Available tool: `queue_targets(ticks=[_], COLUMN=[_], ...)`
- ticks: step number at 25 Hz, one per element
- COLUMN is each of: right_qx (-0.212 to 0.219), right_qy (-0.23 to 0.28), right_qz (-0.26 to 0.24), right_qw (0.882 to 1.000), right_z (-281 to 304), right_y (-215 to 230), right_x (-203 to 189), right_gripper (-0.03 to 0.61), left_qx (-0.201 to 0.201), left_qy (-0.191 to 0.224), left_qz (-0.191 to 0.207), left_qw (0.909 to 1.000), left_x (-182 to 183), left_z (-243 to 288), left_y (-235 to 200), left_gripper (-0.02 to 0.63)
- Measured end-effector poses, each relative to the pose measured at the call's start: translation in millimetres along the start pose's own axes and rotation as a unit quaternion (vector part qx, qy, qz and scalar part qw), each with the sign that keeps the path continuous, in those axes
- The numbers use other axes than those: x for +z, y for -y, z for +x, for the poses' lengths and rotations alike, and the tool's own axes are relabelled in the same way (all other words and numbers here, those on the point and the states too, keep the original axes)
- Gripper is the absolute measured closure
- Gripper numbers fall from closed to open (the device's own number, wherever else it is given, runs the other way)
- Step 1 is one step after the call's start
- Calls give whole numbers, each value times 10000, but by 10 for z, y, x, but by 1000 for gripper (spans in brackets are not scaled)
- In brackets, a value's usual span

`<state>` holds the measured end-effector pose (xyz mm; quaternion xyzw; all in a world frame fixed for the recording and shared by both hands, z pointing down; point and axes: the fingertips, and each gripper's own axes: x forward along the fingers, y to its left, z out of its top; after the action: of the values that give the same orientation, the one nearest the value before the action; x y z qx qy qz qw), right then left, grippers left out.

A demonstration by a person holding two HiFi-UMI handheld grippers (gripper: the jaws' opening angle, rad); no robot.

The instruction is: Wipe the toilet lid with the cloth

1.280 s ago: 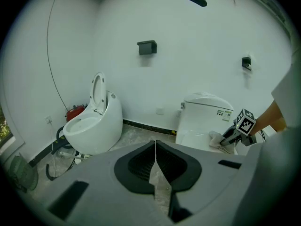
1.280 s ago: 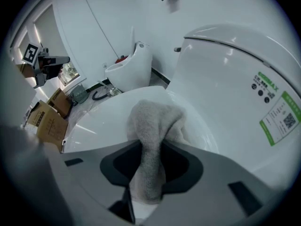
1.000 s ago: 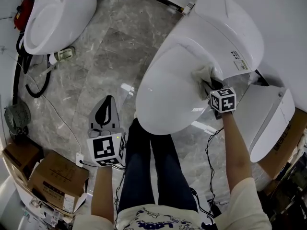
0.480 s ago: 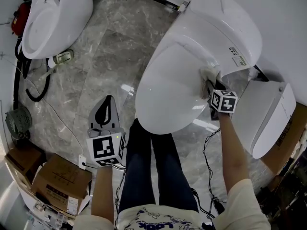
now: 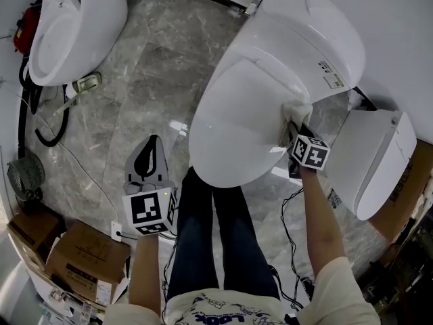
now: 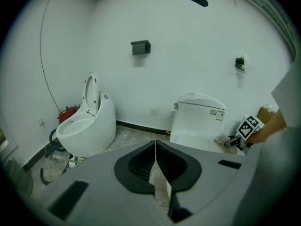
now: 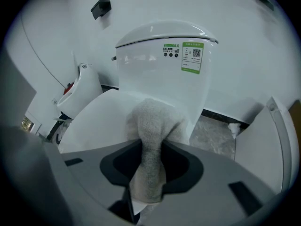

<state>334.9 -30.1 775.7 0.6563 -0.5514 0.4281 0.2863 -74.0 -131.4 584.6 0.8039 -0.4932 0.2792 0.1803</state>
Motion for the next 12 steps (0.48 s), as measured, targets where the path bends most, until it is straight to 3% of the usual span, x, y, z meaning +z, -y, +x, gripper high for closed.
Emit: queue_targets(ticks=[12], right_qx=[-115], right_qy=[-40], right_qz=[186], right_qw=[9998], right_z=[-217], right_y=[-254], right_x=[-505], right_gripper=[465], left_qx=[-83], left_qy=[23], left_qz=[17], left_qw=[10000], left_x=[-70], left_z=[-118], left_y=[22], left_gripper=[600])
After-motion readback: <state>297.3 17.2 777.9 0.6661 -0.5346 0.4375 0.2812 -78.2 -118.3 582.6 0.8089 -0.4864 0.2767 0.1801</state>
